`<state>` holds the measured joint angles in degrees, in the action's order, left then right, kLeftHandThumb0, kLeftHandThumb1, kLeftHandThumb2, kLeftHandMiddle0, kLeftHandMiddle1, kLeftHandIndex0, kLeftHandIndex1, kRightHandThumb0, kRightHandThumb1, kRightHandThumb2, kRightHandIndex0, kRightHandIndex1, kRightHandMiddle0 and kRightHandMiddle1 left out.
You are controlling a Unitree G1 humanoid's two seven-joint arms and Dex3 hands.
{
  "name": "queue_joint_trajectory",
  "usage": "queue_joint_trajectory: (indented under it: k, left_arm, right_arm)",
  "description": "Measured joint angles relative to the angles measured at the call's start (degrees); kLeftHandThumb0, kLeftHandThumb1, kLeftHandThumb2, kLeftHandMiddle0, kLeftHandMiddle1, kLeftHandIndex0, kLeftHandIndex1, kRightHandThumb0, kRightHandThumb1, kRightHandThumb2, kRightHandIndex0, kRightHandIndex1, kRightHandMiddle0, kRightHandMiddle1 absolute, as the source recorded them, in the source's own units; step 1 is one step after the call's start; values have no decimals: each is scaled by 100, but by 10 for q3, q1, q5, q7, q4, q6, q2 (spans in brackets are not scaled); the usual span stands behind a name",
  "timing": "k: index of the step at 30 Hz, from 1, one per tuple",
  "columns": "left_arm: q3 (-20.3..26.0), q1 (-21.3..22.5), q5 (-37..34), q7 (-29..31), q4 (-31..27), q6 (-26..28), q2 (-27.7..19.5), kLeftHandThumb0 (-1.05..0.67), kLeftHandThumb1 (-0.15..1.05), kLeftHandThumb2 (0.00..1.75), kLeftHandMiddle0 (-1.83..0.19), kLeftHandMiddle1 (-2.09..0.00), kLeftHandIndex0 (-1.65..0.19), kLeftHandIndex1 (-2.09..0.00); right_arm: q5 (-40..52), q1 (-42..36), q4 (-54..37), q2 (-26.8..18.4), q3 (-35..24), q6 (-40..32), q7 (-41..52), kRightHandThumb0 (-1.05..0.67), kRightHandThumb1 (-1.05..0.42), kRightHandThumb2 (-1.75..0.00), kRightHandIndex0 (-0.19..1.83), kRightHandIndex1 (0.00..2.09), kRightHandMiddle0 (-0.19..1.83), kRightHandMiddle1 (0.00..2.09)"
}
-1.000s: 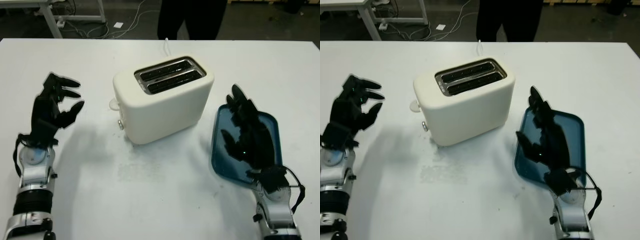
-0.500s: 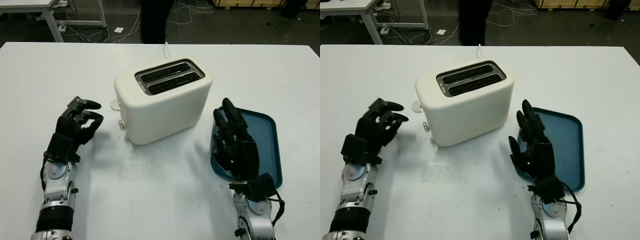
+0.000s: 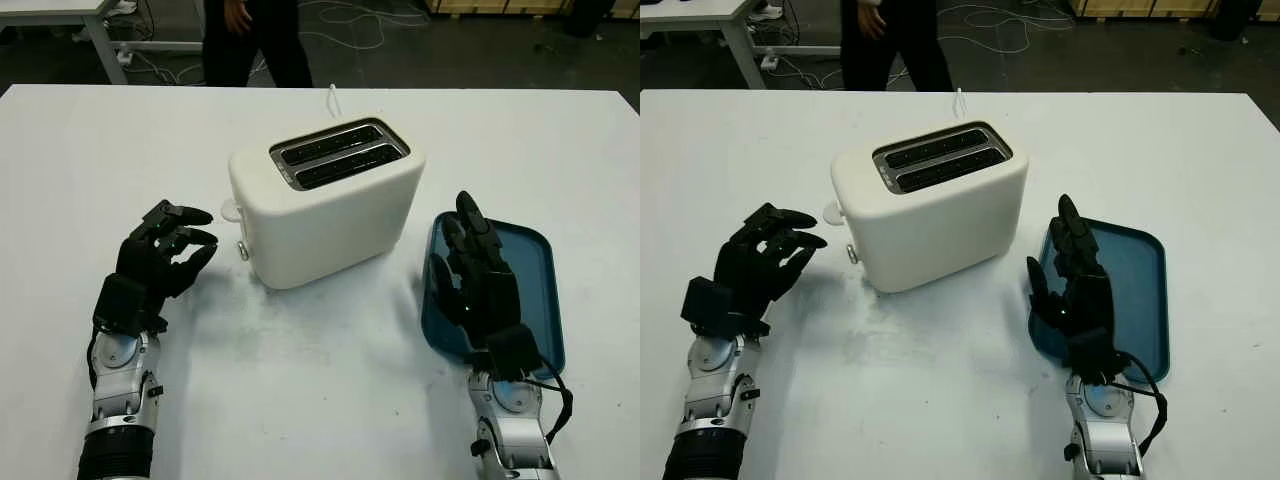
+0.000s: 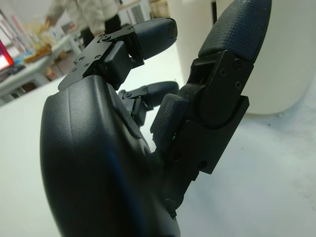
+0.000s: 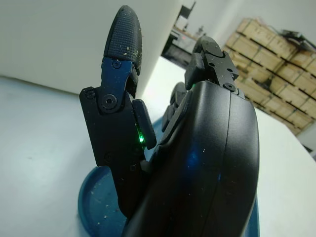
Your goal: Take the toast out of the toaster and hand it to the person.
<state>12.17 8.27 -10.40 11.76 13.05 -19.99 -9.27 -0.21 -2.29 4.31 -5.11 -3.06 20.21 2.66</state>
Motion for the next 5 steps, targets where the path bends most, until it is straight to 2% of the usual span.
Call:
queue_joint_trajectory:
  k: [5]
  left_arm:
    - [3, 1, 15, -18, 6, -15, -5, -105, 90, 1, -27, -153, -37, -137]
  right_arm:
    - [-6, 3, 11, -1, -3, 0, 0, -66, -92, -55, 11, 1, 10, 0]
